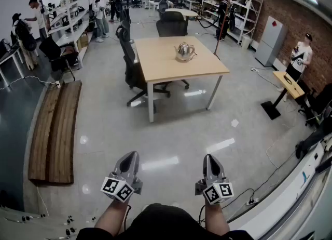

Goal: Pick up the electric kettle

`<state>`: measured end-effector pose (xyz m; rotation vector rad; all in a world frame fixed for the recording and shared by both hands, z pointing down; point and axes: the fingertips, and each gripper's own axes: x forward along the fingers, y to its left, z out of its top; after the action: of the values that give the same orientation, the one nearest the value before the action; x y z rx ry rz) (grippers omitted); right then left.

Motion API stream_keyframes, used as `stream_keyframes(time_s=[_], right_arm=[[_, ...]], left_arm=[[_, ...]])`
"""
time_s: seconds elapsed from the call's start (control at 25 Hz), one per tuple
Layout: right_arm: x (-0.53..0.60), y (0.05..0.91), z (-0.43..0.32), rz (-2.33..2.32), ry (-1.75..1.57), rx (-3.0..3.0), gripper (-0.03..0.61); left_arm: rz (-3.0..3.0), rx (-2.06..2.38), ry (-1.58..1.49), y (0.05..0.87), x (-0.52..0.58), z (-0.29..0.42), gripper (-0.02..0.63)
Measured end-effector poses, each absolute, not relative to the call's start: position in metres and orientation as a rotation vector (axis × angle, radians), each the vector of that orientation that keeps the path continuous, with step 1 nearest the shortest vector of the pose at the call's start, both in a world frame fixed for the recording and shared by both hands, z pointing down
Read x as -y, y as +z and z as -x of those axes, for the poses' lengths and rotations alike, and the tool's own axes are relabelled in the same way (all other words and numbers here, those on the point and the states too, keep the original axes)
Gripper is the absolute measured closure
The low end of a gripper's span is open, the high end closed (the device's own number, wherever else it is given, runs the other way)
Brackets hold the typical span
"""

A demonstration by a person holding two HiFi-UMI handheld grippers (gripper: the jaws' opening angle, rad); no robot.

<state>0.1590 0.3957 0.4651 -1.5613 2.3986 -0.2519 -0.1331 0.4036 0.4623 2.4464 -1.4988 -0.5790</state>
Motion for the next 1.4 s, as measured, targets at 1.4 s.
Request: stream_keyframes(time_s=[1.4], right_arm=[[-0.364, 0.466, -0.221, 1.483, -0.284, -2.329, 0.577]], left_arm=[[-2.433, 1.604, -0.588, 0.458, -0.378, 0.084, 0.615]])
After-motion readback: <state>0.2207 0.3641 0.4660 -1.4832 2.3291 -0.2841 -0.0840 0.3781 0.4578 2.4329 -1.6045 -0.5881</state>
